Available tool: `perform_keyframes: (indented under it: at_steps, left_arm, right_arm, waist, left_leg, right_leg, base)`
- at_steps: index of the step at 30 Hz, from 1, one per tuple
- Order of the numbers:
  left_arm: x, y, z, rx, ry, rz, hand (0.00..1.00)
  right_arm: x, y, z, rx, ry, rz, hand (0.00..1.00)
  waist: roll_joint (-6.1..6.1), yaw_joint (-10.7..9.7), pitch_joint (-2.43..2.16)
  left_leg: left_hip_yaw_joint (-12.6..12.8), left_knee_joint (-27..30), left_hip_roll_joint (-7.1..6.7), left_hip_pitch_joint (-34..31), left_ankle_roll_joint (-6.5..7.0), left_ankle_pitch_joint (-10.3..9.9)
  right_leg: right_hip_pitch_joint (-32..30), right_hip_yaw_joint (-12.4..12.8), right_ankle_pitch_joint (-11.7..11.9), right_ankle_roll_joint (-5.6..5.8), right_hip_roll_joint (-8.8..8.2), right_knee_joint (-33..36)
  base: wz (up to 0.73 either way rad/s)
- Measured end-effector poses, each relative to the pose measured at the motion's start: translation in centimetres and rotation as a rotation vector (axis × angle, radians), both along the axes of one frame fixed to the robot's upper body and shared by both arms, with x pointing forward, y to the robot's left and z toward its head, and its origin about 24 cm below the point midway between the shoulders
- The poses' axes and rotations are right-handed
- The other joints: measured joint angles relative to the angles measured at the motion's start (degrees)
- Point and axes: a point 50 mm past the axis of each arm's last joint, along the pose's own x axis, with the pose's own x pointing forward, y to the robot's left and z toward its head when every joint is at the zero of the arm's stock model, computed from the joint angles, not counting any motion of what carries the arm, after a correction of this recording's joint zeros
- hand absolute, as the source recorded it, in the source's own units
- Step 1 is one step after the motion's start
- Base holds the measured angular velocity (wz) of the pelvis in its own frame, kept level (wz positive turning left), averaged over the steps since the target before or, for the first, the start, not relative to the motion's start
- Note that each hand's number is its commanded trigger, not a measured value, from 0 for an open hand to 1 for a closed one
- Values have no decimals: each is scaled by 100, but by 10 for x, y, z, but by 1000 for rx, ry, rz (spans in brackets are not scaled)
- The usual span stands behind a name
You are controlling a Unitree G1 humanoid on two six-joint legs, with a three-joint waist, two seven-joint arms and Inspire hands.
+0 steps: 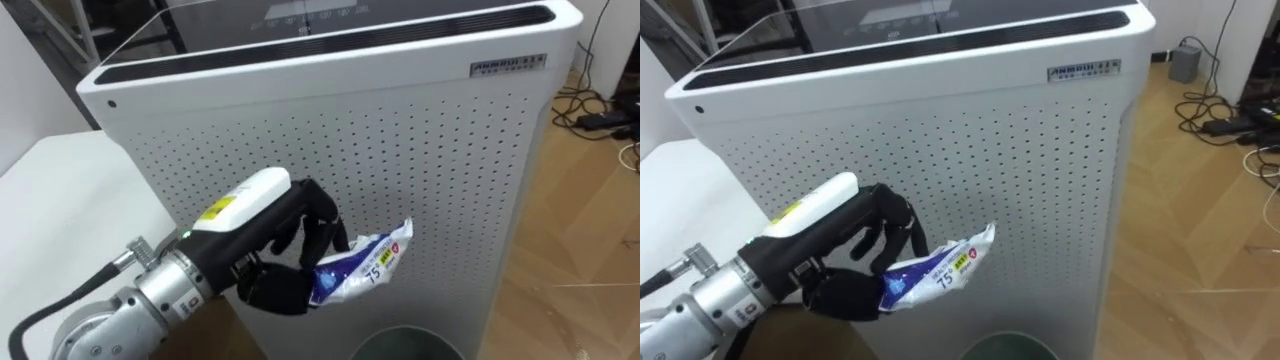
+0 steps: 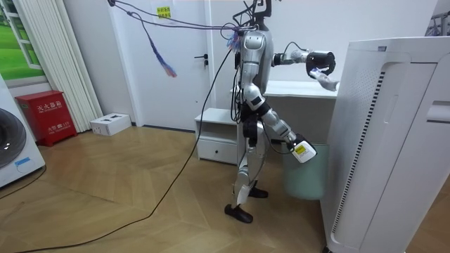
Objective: Pick garbage
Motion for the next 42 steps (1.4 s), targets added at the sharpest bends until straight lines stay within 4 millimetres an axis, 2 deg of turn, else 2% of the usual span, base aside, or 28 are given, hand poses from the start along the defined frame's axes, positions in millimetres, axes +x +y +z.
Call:
perform_keyframes:
  at_steps: [7,12,14,18,22,25,28,30,34,37,38,39,40,41,42]
  left_arm:
    - [-1,-1,0,3,-3,-18,100]
    - [-5,1,-9,2,32,-10,100]
    - [-4,3,-16,-4,59,4,100]
    - [0,6,-45,-32,179,54,100]
    - [-2,1,-60,-6,236,48,100]
    - [-4,-3,-69,2,277,33,100]
    - [-4,-4,-78,20,306,42,100]
    - [-6,-3,-90,35,347,61,100]
    - [-7,-3,-101,71,388,71,100]
    - [-8,-3,-106,85,405,73,100]
    - [-8,-3,-107,85,408,74,69]
    - [-8,-3,-109,81,417,76,50]
    - [-8,-3,-110,78,422,78,17]
    - [-8,-4,-112,72,432,81,6]
    - [-9,-5,-115,66,443,84,0]
  right_arm:
    - [2,0,2,-8,-23,-4,100]
    - [4,1,3,-11,-37,-13,100]
    - [6,2,4,-11,-44,-13,100]
    - [15,9,7,7,-64,-3,100]
    - [22,15,14,28,-112,9,100]
    - [25,21,17,38,-127,40,100]
    - [26,28,19,58,-128,87,100]
    - [29,31,22,74,-143,109,100]
    - [32,34,25,83,-157,121,100]
    - [35,34,26,83,-163,124,100]
    - [35,34,26,83,-163,124,100]
    - [35,35,26,84,-164,126,100]
    - [35,35,26,85,-163,127,100]
    - [35,35,26,88,-163,129,100]
    - [35,35,26,90,-162,131,100]
  waist:
    - [18,9,-12]
    - [10,14,-6]
    - [11,17,-6]
    - [-9,4,8]
    - [-12,4,9]
    - [-46,-5,32]
    - [-117,-4,77]
    - [-157,6,94]
    - [-246,-16,77]
    - [-330,-27,31]
    - [-337,-35,27]
    - [-341,-42,24]
    - [-341,-44,24]
    - [-340,-44,24]
    - [-340,-44,24]
  left_leg:
    - [7,7,7,5,1,1]
    - [22,-2,6,6,1,2]
    - [23,-2,6,7,1,2]
    - [51,-8,12,25,1,2]
    - [31,19,16,-117,5,5]
    - [29,7,10,-145,9,7]
    - [45,-14,16,-147,8,8]
    - [104,-28,23,-150,8,8]
    - [119,-25,30,-245,12,10]
    - [124,-25,25,-266,15,11]
    - [126,-25,25,-266,15,11]
    - [128,-25,25,-264,15,11]
    - [129,-24,25,-263,15,11]
    - [131,-24,26,-260,15,11]
    - [137,-22,30,-255,15,11]
  right_leg:
    - [1,14,1,-2,5,2]
    - [-8,16,1,-2,8,4]
    - [-8,17,1,-2,12,4]
    - [-28,32,1,-2,13,3]
    - [-175,30,1,-2,11,31]
    - [-192,44,1,-2,0,58]
    - [-260,92,1,-2,2,55]
    - [-281,156,1,-1,3,62]
    - [-399,183,1,-2,3,112]
    - [-439,181,1,-1,1,114]
    - [-435,182,1,-1,1,114]
    - [-419,182,1,-2,1,115]
    - [-418,182,1,-2,1,115]
    - [-416,184,1,-1,3,115]
    - [-410,185,1,-2,6,115]
  base:
    - [0]
    - [0]
    - [0]
    - [-4]
    - [0]
    - [0]
    - [-6]
    - [-13]
    - [-5]
    - [0]
    - [0]
    - [0]
    - [0]
    - [0]
    - [0]
